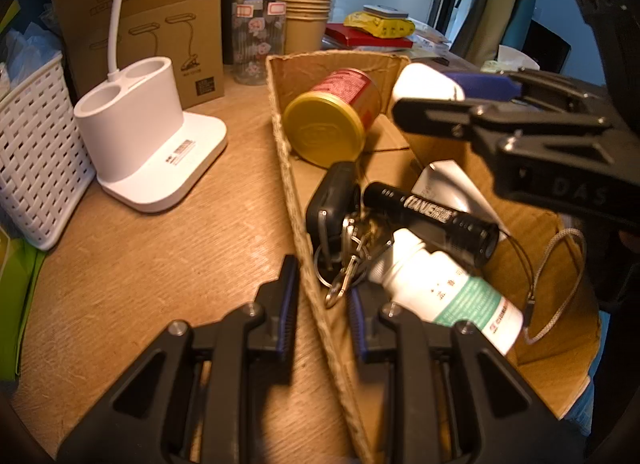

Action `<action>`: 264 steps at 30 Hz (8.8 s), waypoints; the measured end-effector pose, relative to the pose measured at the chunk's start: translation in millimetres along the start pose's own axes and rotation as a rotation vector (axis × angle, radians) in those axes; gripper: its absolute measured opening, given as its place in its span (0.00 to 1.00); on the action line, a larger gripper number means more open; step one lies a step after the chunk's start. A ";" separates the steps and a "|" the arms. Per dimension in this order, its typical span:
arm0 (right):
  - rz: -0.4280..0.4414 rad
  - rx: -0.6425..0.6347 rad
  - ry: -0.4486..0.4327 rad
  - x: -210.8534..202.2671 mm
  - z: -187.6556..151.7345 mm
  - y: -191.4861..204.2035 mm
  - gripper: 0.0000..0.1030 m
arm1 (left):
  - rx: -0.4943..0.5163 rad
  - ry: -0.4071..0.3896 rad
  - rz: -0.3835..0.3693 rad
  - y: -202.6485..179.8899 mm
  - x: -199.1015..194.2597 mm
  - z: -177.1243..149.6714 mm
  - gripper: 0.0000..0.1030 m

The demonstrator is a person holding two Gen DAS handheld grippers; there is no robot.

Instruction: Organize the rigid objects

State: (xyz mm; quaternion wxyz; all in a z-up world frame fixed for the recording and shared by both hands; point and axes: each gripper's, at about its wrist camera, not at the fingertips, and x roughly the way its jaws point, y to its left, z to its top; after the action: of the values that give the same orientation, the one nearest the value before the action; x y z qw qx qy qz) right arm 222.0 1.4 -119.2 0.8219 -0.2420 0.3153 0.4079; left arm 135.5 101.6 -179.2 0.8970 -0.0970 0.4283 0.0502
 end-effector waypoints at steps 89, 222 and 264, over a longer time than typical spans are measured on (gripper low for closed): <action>-0.041 0.159 0.065 39.8 -40.8 -128.3 0.77 | 0.000 0.001 -0.001 0.7 -1.0 -0.1 0.25; -0.020 -0.036 0.002 -24.2 -2.8 1.1 0.42 | 0.061 0.012 -0.075 -10.1 6.9 4.0 0.29; -0.067 0.113 -0.005 -55.4 -49.1 7.2 0.54 | 0.060 0.012 -0.073 -10.3 6.2 3.6 0.29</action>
State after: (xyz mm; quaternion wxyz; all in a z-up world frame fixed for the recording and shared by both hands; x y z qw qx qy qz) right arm 174.3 -55.5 -114.2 0.8483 -0.2046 0.3277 0.3622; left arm 143.9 92.4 -180.5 0.8982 -0.0858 0.4312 0.0039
